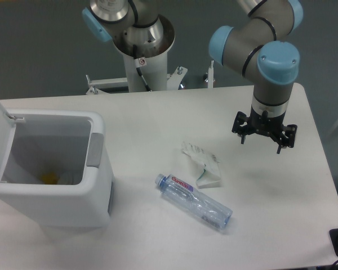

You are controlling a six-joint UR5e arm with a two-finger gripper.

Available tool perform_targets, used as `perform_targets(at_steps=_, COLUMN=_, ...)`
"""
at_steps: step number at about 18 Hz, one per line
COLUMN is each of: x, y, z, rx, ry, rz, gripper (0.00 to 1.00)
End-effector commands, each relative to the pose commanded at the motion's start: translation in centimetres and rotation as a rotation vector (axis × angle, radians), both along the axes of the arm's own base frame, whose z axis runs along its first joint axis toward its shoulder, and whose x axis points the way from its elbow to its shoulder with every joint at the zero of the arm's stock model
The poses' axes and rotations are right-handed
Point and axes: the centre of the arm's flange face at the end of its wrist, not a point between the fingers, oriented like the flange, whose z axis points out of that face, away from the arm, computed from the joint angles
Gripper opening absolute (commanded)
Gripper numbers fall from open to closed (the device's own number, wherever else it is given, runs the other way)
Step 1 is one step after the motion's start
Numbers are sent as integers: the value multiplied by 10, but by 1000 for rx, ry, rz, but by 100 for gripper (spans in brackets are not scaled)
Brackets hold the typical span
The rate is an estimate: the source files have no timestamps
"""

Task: Place the trash in the trash can
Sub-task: 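Move the gripper down toward the crumpled white paper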

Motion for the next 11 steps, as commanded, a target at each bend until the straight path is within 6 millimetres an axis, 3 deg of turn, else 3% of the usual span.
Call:
perform_targets(at_steps=5, x=2, y=3, z=0, rx=6, ry=-1, rz=1, gripper=100)
perform_targets(at_steps=7, x=12, y=18, z=-4, rx=-1, ry=-3, rz=-21, gripper=100)
perform_targets(at_steps=11, x=24, y=28, z=-12, rx=0, ry=-15, rz=-38, gripper=100)
